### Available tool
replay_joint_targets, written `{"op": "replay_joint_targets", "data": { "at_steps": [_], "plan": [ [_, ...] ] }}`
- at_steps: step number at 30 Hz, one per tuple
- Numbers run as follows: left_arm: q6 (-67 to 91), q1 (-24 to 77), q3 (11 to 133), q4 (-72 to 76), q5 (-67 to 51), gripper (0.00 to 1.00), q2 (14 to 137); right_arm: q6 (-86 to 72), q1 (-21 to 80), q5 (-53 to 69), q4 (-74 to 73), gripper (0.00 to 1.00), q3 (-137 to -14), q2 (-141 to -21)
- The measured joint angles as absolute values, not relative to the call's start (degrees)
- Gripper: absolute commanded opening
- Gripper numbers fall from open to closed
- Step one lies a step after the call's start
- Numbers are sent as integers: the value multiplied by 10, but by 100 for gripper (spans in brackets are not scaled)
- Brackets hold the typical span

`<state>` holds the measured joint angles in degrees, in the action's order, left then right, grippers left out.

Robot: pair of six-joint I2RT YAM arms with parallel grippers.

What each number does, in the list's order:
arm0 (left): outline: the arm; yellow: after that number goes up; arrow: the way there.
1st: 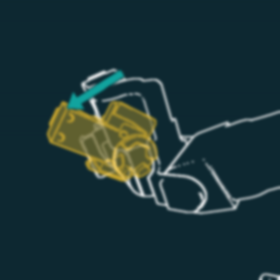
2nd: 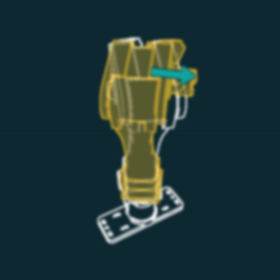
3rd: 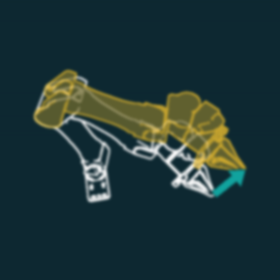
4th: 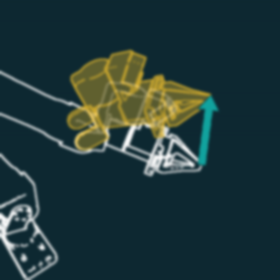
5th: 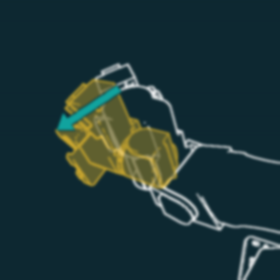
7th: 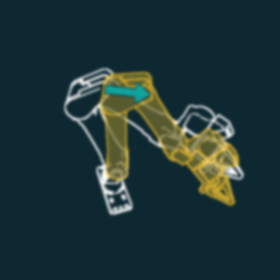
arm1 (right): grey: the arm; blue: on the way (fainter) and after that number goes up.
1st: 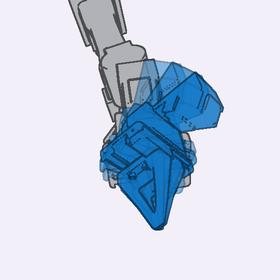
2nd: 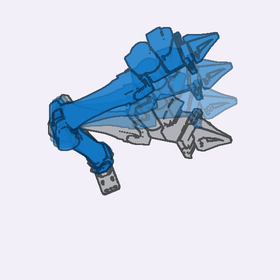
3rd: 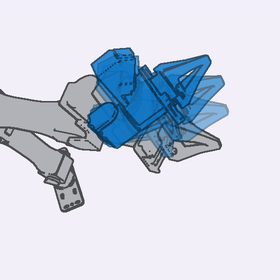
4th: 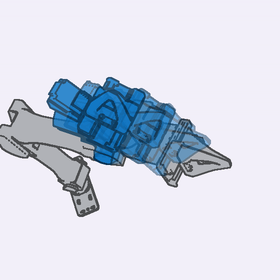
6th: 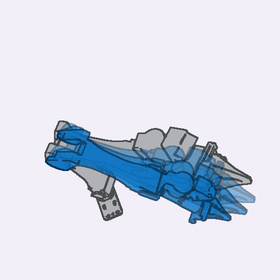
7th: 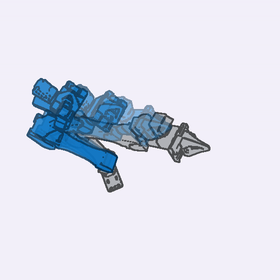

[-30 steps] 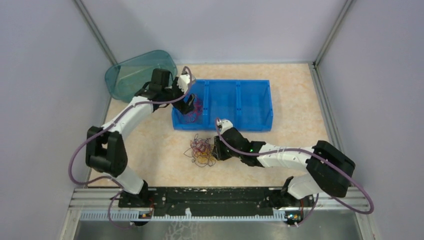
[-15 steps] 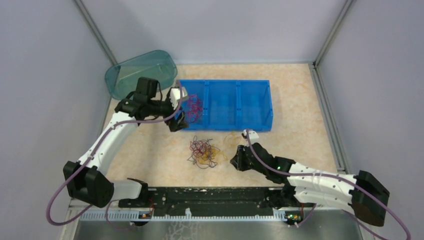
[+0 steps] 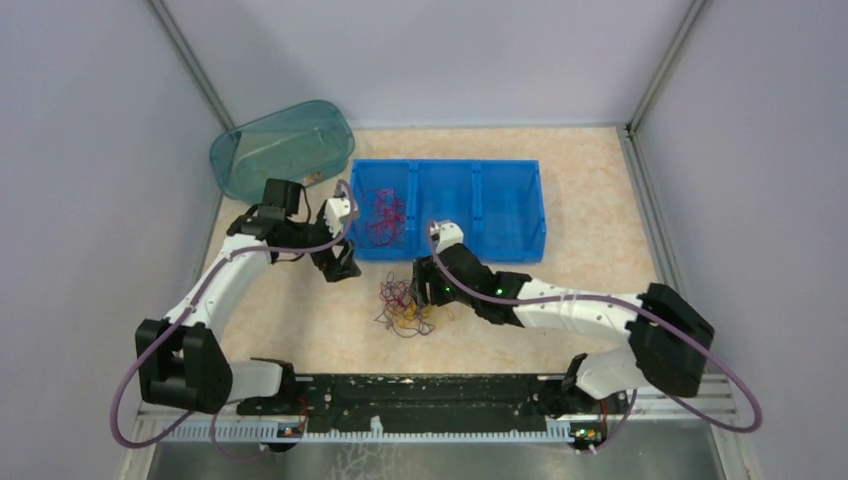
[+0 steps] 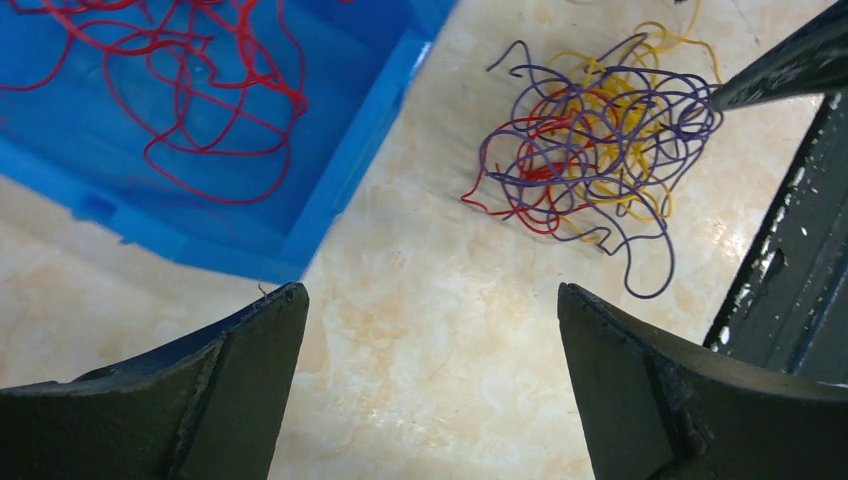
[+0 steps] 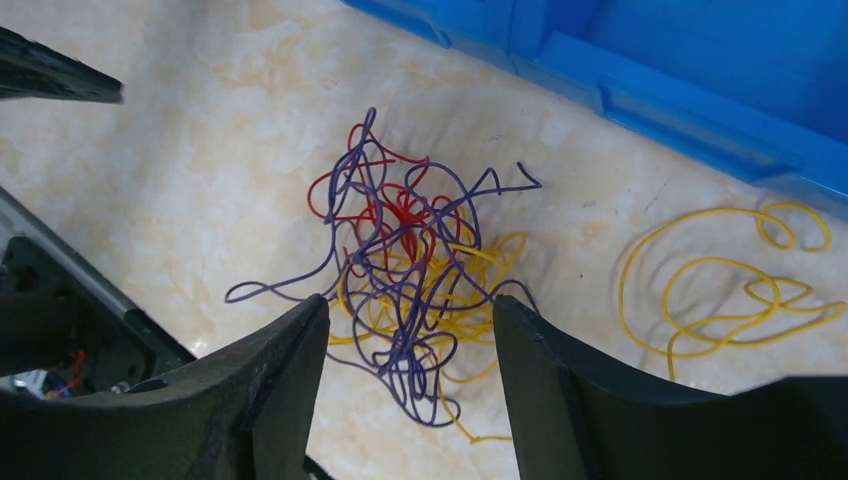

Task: Untangle the cables
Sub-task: Adjust the cable at the center of the board.

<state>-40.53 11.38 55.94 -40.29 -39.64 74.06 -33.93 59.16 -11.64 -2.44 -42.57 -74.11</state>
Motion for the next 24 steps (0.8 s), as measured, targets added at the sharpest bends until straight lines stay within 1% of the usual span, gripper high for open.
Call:
{"op": "replay_joint_targets", "data": {
  "at_steps": [2, 3, 4, 7, 8, 11, 13, 15, 18, 21, 24],
  "plan": [
    [-405, 97, 554, -392, -401, 100, 739, -330, 592, -112, -21, 61, -441, -778],
    [-405, 91, 550, -389, -403, 100, 738, -325, 592, -108, -17, 58, -446, -797],
    [-405, 86, 546, -384, -406, 100, 737, -322, 593, -107, -17, 53, -447, -808],
    [-405, 83, 530, -373, -415, 100, 732, -312, 599, -98, -17, 33, -447, -837],
    [-406, 83, 525, -370, -417, 100, 731, -310, 602, -95, -17, 28, -447, -842],
    [-408, 83, 508, -359, -431, 93, 728, -304, 606, -89, -15, 19, -445, -842],
    [-412, 83, 498, -355, -442, 88, 729, -304, 607, -88, 0, 16, -428, -828],
    [-413, 83, 493, -354, -451, 86, 733, -305, 606, -90, 6, 15, -397, -804],
    [-412, 86, 492, -346, -462, 86, 747, -307, 606, -92, 4, 10, -354, -771],
    [-411, 93, 483, -333, -465, 86, 753, -314, 606, -97, 2, 9, -327, -758],
    [-415, 121, 466, -319, -465, 86, 753, -326, 607, -103, -2, 9, -301, -754]
  ]
}}
